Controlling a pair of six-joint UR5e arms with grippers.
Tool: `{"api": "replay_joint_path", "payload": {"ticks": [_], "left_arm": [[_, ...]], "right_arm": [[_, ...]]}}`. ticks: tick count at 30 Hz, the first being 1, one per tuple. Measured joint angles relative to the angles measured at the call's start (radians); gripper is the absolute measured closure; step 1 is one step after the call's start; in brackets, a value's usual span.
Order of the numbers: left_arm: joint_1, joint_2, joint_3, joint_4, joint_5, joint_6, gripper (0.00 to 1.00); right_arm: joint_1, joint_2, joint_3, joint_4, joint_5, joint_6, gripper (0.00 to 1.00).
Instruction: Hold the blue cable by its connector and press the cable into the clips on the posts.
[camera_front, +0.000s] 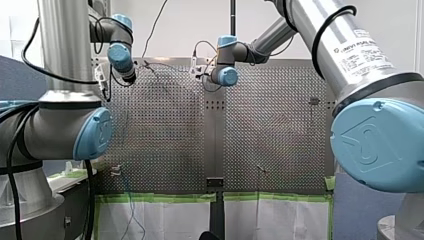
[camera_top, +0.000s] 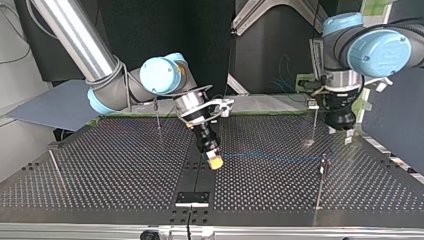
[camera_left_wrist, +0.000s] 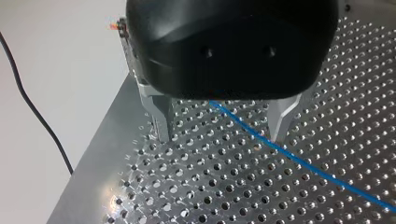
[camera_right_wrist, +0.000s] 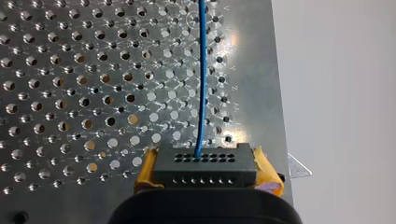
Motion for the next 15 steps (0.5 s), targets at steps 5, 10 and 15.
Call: {"api": "replay_joint_path", "payload": {"ticks": [5, 10, 15], "left_arm": [[0.000, 0.046, -0.010, 0.022, 0.008, -0.002, 0.00], [0.001, 0.082, -0.009, 0.065, 0.047, 0.007, 0.00], [0.002, 0.089, 0.001, 0.097, 0.091, 0.043, 0.00]], "right_arm": [[0.000, 0.000, 0.000, 0.002, 0.000, 0.000, 1.00], [0.000, 0.000, 0.000, 0.003, 0.000, 0.000, 1.00], [0.000, 0.000, 0.000, 0.004, 0.000, 0.000, 1.00]]}}
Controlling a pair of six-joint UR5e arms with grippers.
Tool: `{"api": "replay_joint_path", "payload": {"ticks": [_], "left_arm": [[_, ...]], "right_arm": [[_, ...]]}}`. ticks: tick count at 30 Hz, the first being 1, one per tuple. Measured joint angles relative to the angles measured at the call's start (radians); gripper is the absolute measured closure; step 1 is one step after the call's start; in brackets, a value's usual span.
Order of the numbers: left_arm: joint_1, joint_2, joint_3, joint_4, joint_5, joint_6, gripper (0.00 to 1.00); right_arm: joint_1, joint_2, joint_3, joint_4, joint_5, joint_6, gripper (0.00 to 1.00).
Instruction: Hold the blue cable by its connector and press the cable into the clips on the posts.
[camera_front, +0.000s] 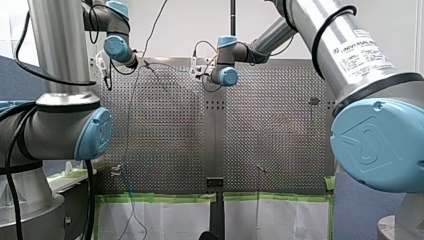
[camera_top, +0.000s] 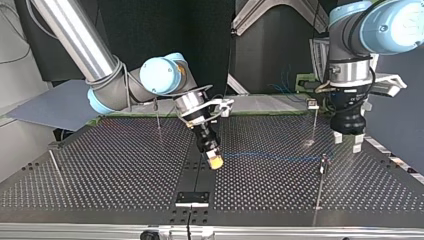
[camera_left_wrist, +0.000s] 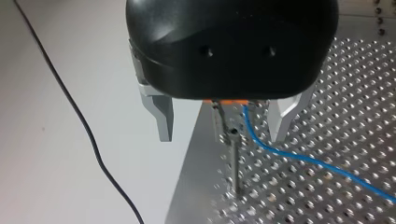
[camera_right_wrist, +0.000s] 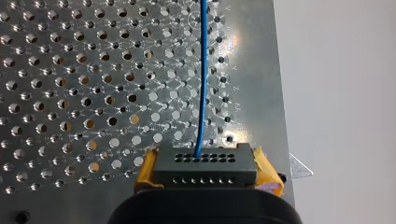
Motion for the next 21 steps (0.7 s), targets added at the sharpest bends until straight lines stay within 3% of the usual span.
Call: {"api": "replay_joint_path", "payload": {"ticks": [5, 21], "left_arm": [[0.000, -0.022, 0.011, -0.010, 0.026, 0.045, 0.00], [-0.004, -0.030, 0.029, -0.051, 0.036, 0.188, 0.00]], "right_arm": [[0.001, 0.000, 0.000, 0.001, 0.000, 0.000, 1.00], [0.000, 0.000, 0.000, 0.002, 0.002, 0.000, 1.00]]}}
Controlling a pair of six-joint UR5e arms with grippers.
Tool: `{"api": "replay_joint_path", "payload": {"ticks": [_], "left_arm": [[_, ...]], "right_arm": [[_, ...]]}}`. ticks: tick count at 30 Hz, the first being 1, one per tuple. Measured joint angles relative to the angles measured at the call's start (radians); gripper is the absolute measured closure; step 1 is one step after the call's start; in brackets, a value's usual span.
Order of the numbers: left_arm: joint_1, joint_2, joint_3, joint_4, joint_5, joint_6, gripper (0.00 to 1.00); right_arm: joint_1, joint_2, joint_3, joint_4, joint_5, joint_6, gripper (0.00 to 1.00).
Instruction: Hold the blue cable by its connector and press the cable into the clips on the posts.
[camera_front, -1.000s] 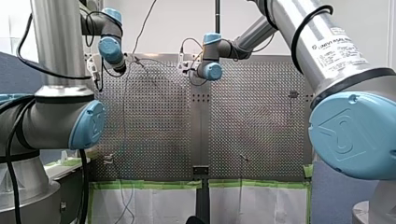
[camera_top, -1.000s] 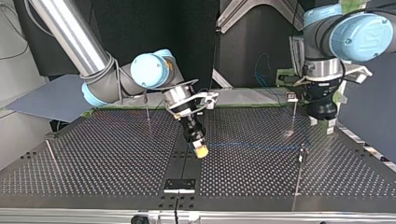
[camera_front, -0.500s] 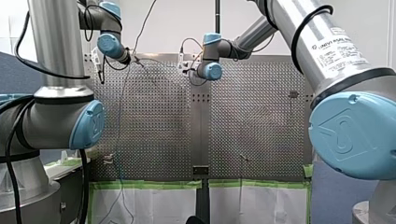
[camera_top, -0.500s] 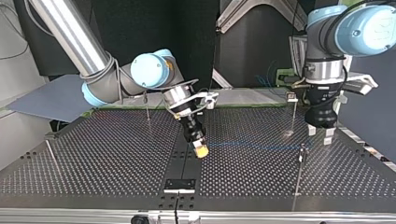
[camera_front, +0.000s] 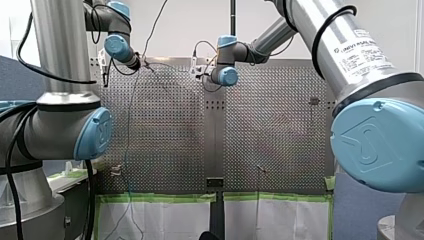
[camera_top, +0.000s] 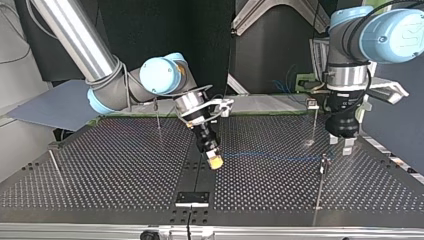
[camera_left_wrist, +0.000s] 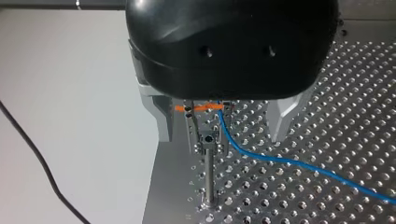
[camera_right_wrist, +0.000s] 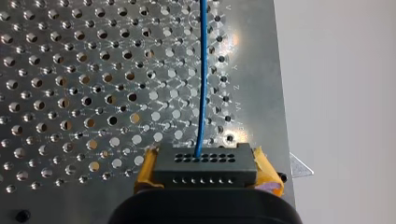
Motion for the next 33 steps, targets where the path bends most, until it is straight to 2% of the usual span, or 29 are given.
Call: {"api": "replay_joint_path", "payload": {"ticks": [11, 16, 33], "left_arm": [[-0.004, 0.000, 0.000, 0.005, 0.075, 0.089, 0.00], [-0.004, -0.002, 0.000, 0.008, 0.088, 0.090, 0.00], [-0.004, -0.002, 0.000, 0.008, 0.082, 0.090, 0.00]], "right_arm": [[-0.004, 0.000, 0.001, 0.005, 0.009, 0.000, 1.00], [-0.005, 0.000, 0.000, 0.006, 0.009, 0.000, 1.00], [-0.006, 0.001, 0.001, 0.007, 0.009, 0.000, 1.00]]}}
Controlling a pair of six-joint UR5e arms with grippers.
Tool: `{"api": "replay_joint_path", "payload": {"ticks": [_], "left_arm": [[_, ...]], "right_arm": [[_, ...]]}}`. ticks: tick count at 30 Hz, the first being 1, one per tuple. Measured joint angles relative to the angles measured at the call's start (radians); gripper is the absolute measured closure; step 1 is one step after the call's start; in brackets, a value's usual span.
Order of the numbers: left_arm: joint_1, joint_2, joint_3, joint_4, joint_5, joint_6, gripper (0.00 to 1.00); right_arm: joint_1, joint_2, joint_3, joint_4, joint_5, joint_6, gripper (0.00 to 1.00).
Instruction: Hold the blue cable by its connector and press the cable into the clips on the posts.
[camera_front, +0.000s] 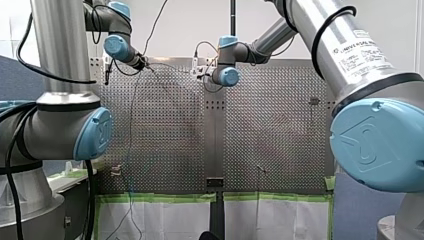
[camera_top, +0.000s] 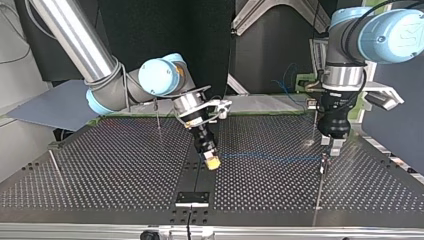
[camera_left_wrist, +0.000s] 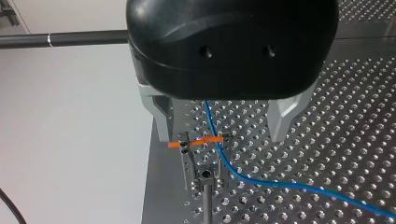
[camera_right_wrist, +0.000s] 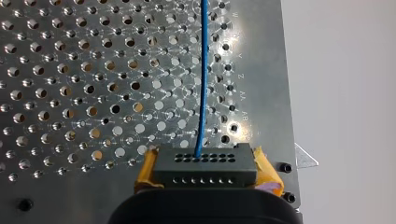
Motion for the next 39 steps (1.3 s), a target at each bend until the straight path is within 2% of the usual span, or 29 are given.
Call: {"api": "replay_joint_path", "payload": {"ticks": [13, 21, 27, 31, 39], "left_arm": [[-0.012, 0.001, 0.004, 0.001, 0.003, -0.003, 0.00], [-0.048, -0.002, 0.022, 0.001, 0.050, -0.038, 0.00], [-0.067, -0.009, 0.028, 0.001, 0.058, -0.044, 0.00], [-0.078, -0.016, 0.040, 0.002, 0.046, -0.046, 0.00], [-0.099, -0.054, 0.079, 0.009, -0.009, -0.047, 0.00]], "right_arm": [[0.001, 0.000, 0.000, 0.005, 0.000, 0.000, 1.00], [0.001, 0.000, 0.000, 0.005, 0.000, -0.001, 1.00], [0.005, 0.000, 0.000, 0.005, 0.000, 0.000, 1.00], [0.005, -0.001, 0.000, 0.006, 0.000, 0.000, 1.00], [0.005, 0.000, 0.000, 0.006, 0.000, 0.001, 1.00]]}}
